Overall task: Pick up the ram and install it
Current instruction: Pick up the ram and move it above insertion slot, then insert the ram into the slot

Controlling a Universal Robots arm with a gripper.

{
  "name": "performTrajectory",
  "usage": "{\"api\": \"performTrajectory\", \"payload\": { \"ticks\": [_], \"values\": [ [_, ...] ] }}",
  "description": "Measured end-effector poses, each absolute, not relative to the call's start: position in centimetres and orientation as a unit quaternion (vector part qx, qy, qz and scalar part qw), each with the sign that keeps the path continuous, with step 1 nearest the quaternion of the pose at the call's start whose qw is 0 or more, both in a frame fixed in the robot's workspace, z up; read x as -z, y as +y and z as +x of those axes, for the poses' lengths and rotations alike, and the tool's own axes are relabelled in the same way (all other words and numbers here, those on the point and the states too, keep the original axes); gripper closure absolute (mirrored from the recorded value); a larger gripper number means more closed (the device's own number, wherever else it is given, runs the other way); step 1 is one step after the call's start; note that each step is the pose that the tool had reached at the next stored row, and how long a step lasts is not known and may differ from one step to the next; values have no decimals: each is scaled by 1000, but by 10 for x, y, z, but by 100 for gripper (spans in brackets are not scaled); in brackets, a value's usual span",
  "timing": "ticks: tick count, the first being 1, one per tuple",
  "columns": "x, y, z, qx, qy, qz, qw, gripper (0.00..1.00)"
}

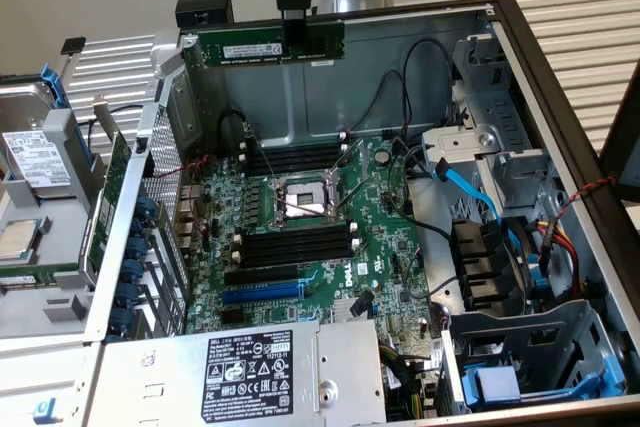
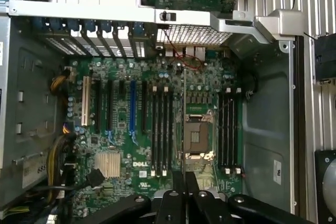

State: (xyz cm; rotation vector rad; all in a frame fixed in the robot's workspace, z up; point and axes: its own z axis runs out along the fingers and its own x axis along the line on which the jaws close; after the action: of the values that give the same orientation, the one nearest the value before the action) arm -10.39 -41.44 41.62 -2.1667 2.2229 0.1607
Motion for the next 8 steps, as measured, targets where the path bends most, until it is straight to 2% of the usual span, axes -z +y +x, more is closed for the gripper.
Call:
{"api": "performTrajectory", "payload": {
  "ticks": [8],
  "values": [
    [-411,-406,-76,-50,715,-697,18,87]
  ]
}}
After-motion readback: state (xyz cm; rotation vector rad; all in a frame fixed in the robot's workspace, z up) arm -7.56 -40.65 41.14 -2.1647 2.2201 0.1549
